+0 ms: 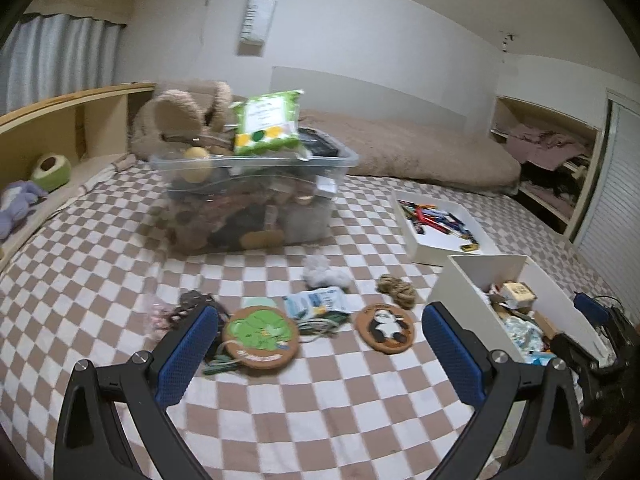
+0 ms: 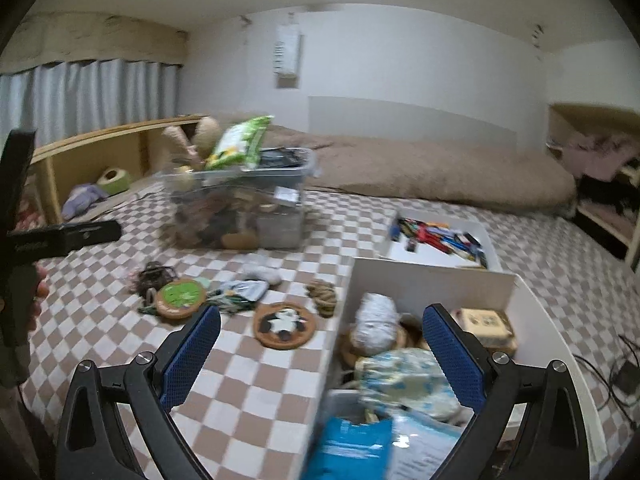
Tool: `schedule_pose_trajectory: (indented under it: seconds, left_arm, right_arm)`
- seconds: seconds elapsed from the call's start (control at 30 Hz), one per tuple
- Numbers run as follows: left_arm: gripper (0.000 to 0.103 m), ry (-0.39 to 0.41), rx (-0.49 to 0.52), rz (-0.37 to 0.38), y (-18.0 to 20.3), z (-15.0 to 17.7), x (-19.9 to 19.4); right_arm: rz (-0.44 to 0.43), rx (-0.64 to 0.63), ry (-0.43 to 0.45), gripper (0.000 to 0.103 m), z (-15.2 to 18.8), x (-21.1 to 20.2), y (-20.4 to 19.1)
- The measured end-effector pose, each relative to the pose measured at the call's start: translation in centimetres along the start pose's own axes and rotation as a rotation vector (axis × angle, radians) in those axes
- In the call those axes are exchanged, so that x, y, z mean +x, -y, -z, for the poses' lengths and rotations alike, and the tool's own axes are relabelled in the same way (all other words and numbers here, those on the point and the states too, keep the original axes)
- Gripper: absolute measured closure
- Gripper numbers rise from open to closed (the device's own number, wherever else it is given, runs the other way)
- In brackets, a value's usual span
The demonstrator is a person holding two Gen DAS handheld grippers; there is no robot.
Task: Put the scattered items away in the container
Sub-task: 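Withdraw both tools from the box back toward the scattered items, then lower the left tool onto the green clothespin while the right tool approaches the frog coaster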
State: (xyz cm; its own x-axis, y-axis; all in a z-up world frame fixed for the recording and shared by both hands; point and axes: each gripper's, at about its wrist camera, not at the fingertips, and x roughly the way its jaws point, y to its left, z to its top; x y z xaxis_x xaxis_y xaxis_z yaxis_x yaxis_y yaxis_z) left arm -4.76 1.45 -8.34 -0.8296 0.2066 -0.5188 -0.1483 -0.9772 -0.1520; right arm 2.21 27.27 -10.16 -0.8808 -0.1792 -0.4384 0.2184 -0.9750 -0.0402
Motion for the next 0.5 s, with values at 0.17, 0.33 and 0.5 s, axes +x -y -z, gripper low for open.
schedule_pose_trajectory:
  seconds: [0.17, 0.33, 0.5]
  left_arm:
    - [0.0, -0.043, -0.029, -0.059, -2.9, 0.7, 0.6]
    - [0.0, -0.096, -0.059, -0.117, -5.2, 1.3, 2.1]
    - [0.0, -0.186, -0.064, -0.097, -6.5, 2.6, 4.4]
  right_arm:
    - [-0.047, -0.077, -0.007, 0.002, 0.4, 0.5, -3.3]
    - [-0.14, -0.113, -0.051, 0.002, 1.2, 1.5, -6.3]
    - [-0.224, -0.163, -0.149, 0.002, 3.1, 3.9, -9.5]
